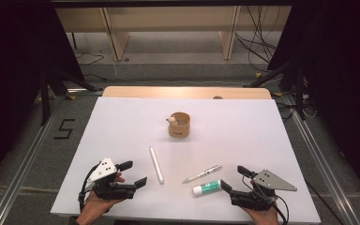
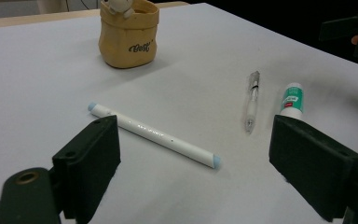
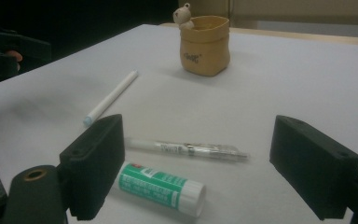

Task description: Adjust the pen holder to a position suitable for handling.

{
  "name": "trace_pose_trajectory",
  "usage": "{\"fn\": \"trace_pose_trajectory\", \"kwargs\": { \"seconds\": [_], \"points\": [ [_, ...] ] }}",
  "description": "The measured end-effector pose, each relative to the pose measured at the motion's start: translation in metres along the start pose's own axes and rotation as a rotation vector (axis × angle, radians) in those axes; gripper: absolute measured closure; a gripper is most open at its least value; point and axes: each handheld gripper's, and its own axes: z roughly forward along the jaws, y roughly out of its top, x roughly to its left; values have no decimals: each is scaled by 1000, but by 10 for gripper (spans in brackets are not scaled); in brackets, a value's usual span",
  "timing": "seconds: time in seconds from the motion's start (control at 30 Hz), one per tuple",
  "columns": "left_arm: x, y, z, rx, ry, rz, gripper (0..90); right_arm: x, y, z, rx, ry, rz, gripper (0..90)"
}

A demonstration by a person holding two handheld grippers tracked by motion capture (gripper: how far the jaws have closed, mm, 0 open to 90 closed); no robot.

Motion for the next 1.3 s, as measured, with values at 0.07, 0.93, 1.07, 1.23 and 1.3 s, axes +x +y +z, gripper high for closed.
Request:
{"fn": "trace_pose_trajectory", "kwargs": {
  "seconds": [0.07,0.93,1.07,1.23,1.3],
  "points": [
    [0,0,0,0,2,-1,157,0,0,0,3,-1,0,188],
    [32,27,21,4,122,-93,190,0,0,4,10,-8,3,195],
    [41,34,31,16,160,-117,226,0,0,4,9,-8,7,195],
    [49,41,41,34,198,-136,322,0,0,4,9,-6,3,196],
    [54,42,47,44,209,-148,391,0,0,4,10,-7,2,197]
  ]
}}
